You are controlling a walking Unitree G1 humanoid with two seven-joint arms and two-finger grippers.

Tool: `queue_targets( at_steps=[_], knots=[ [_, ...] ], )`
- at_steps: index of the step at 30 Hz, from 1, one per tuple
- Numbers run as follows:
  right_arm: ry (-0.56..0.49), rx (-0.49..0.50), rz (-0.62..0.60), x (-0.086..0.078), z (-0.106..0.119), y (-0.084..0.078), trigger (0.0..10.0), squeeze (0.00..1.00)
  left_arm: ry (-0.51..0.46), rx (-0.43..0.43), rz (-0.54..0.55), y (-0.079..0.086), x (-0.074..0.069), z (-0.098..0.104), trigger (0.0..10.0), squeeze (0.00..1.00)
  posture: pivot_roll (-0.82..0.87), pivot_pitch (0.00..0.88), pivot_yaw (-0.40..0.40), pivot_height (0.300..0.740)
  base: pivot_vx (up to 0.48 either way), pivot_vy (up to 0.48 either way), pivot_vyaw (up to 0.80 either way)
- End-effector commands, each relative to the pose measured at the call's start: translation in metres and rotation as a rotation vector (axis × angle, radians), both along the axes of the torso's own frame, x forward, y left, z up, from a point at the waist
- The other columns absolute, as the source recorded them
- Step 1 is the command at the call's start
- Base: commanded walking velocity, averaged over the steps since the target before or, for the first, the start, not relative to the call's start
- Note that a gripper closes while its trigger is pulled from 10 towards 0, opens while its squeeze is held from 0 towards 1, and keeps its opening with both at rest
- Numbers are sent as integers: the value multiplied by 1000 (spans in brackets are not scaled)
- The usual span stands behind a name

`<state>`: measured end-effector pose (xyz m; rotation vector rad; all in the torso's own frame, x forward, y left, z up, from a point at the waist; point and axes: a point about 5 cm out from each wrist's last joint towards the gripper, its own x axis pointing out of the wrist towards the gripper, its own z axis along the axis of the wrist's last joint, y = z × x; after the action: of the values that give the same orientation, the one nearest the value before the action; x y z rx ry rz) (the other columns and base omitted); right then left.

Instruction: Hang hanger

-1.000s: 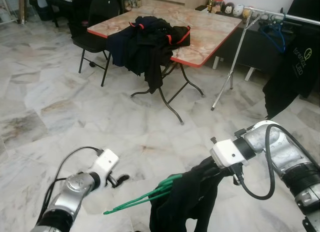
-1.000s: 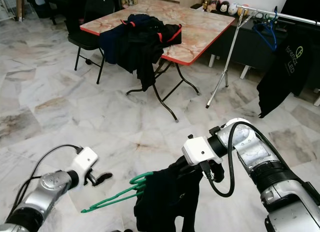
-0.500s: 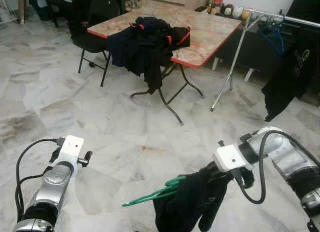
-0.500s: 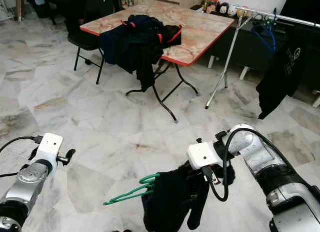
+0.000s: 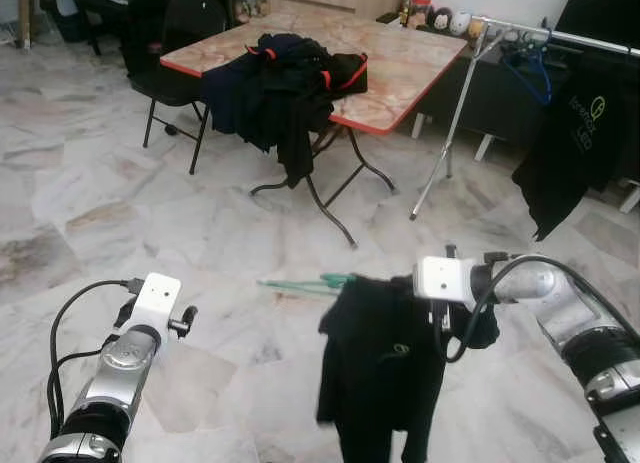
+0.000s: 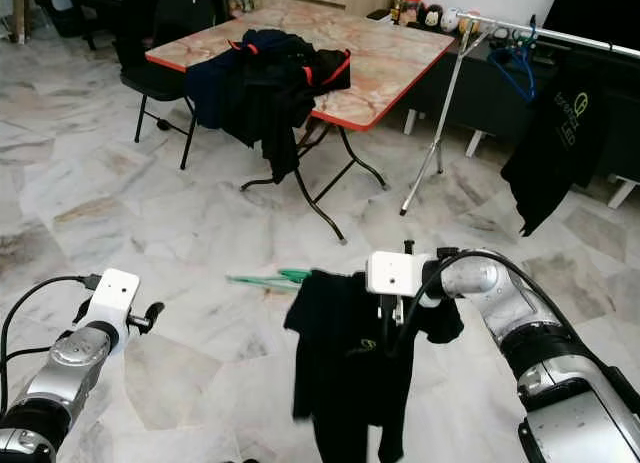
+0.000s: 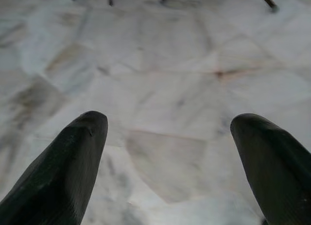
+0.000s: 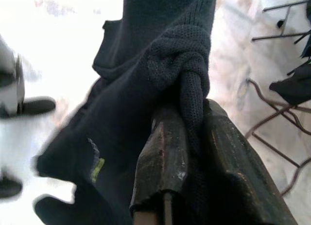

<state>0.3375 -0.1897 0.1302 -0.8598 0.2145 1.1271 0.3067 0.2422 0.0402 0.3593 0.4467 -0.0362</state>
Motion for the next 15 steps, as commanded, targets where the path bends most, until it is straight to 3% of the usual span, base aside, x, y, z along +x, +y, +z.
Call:
queue_targets(
  at_steps=[1, 7, 15],
  knots=[
    [-50, 98, -15, 8, 17, 6, 10000, 0, 26, -72, -45, -11, 2, -2, 10000, 0, -132, 0, -16, 740, 0, 0, 0],
    [-26, 235, 40, 8, 27, 22, 10000, 0, -2, -215, -151, -34, 7, 4, 10000, 0, -133, 0, -15, 740, 0, 0, 0],
    [21, 256, 91, 5, 29, 26, 10000, 0, -16, -248, -203, -46, 11, 8, 10000, 0, -133, 0, -15, 740, 0, 0, 0]
  ],
)
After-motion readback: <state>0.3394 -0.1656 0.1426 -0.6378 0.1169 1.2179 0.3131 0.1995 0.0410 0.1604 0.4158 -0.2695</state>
